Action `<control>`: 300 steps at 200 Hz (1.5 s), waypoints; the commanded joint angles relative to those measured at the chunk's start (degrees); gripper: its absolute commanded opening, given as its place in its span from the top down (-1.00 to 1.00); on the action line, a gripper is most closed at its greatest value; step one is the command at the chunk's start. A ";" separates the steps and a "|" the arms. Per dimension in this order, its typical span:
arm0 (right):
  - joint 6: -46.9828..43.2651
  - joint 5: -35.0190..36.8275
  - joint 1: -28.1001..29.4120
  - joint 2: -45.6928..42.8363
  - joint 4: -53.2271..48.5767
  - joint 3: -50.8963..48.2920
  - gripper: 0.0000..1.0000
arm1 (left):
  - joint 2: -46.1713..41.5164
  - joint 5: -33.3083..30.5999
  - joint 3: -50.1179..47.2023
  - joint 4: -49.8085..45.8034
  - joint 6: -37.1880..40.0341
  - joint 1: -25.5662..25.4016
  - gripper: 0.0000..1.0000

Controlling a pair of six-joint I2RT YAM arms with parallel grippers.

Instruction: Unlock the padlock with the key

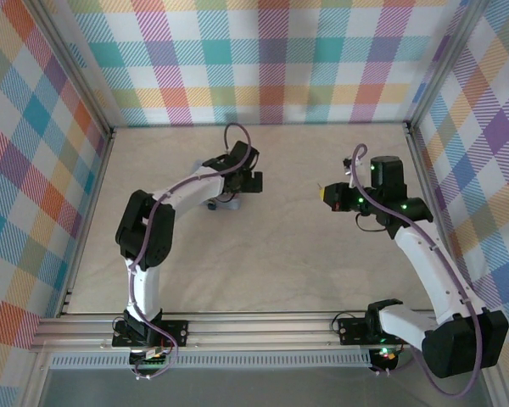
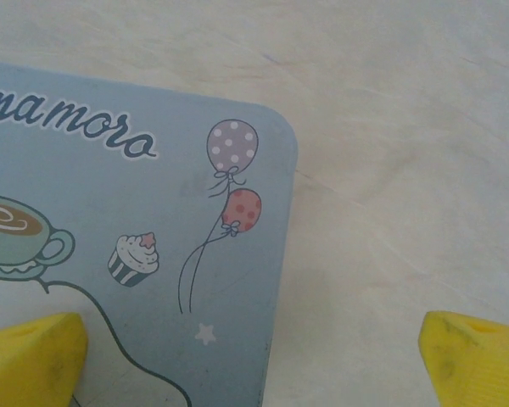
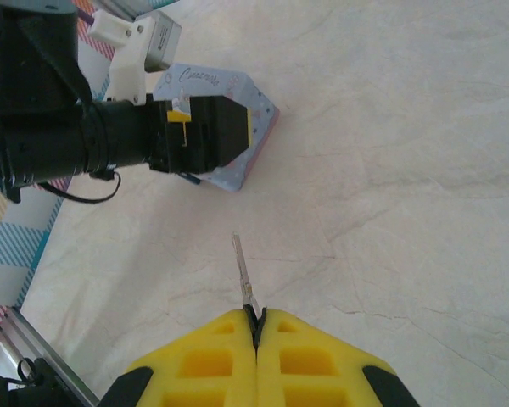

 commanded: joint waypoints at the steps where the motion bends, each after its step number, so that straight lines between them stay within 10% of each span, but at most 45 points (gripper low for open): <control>1: 0.32 -1.74 -1.63 -1.56 -1.95 -1.02 0.92 | 4.28 7.17 1.97 -4.28 -2.88 -3.68 -1.00; 132: 0.58 -5.50 -8.25 -3.61 -0.55 -5.91 0.92 | 7.64 11.15 6.16 -5.05 -7.57 -15.26 -1.00; 300: 4.41 -11.59 -7.48 0.40 8.90 -9.10 0.93 | -15.66 9.23 -6.17 -1.07 -0.27 -9.46 -1.00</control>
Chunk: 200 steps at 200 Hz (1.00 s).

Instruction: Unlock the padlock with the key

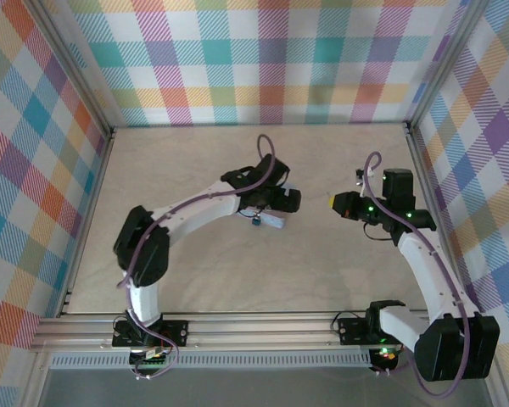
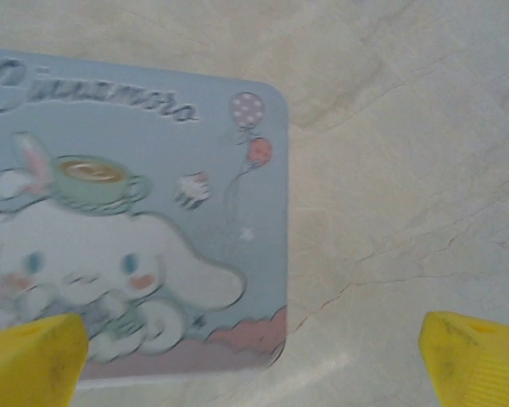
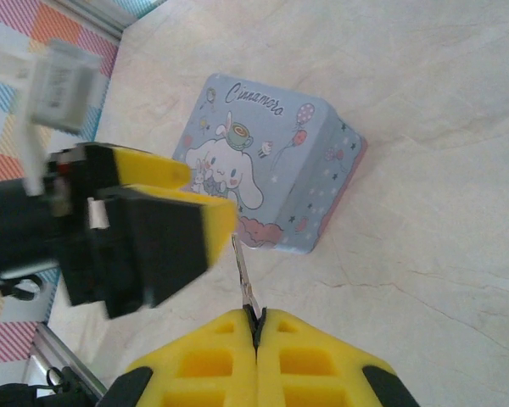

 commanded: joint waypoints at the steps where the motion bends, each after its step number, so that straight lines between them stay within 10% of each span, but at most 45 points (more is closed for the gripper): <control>1: 2.01 -3.74 0.55 2.02 4.82 -0.48 0.93 | -7.42 -0.02 -5.55 1.62 2.14 2.32 -1.00; 105: 9.57 -2.60 15.62 23.29 24.52 6.64 0.94 | -26.68 15.73 -44.34 37.74 0.32 13.63 -1.00; 200: 15.30 -4.34 18.23 39.79 34.84 12.14 0.95 | -18.87 23.03 -45.64 41.17 -0.62 13.62 -0.92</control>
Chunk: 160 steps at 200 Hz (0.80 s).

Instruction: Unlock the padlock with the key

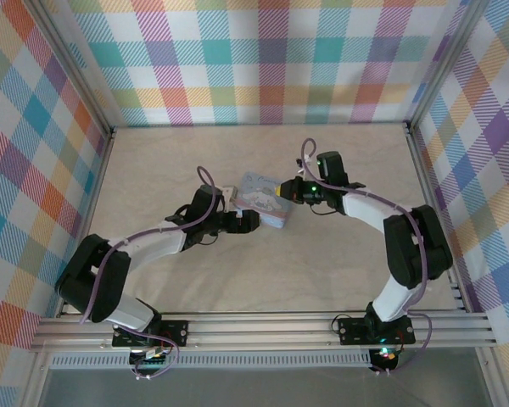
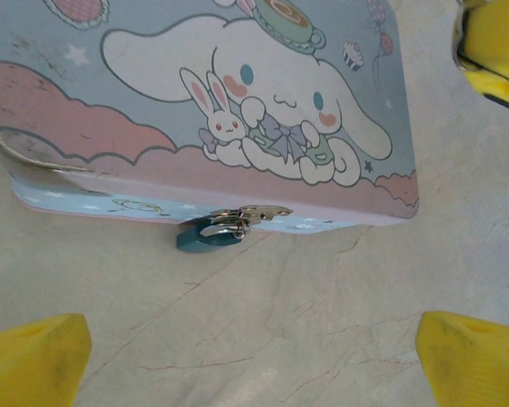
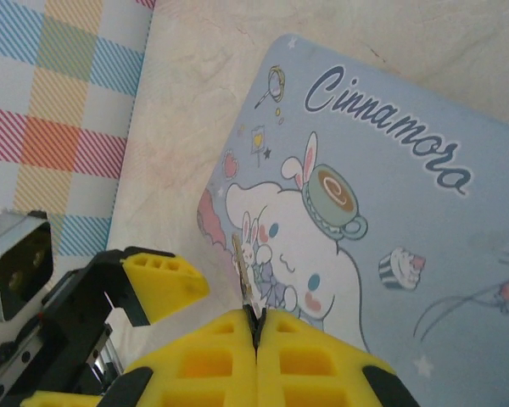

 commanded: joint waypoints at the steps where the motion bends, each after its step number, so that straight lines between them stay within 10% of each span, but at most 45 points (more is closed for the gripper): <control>1: 1.58 -2.09 0.42 2.70 3.90 2.49 0.95 | 1.45 2.59 -0.10 3.49 -0.16 0.32 -0.91; 160: -1.91 1.60 0.43 8.22 -2.78 2.75 0.95 | 14.94 2.71 6.70 9.78 1.53 1.01 -0.78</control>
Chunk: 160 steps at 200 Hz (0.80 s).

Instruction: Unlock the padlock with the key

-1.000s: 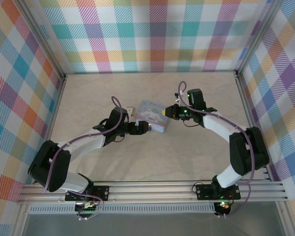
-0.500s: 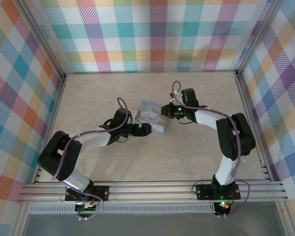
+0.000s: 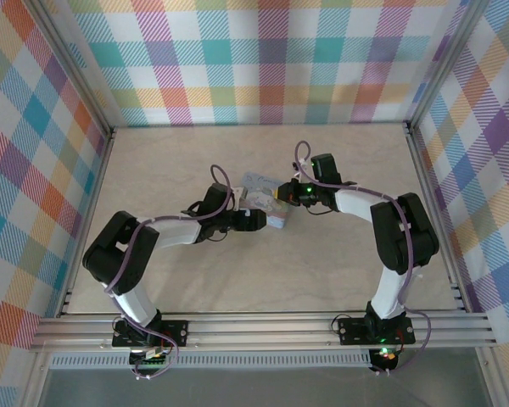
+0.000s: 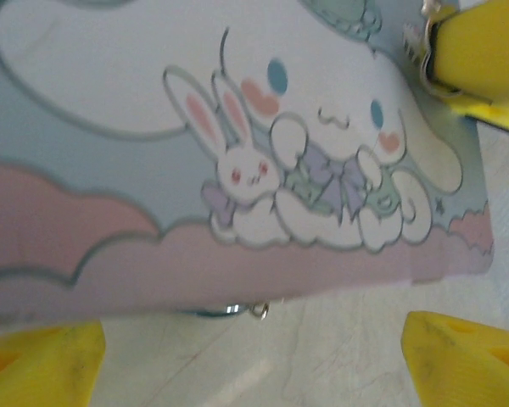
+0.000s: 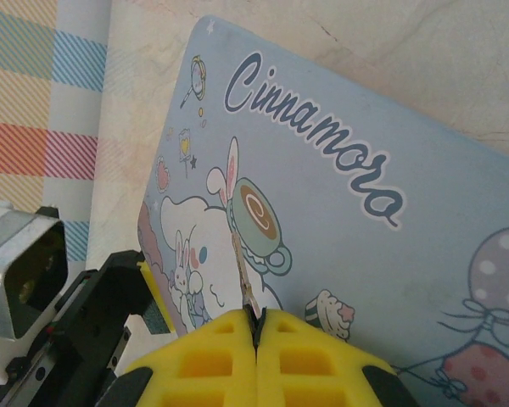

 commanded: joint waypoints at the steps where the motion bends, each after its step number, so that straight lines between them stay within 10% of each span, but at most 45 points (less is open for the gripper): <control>1: -1.83 1.23 0.36 1.64 -2.91 0.62 0.95 | 1.88 -0.31 2.03 2.49 1.46 0.80 -0.77; 160: -2.24 1.50 0.36 2.52 -2.65 0.88 0.96 | 5.11 1.40 -0.47 7.22 3.19 -0.80 -0.47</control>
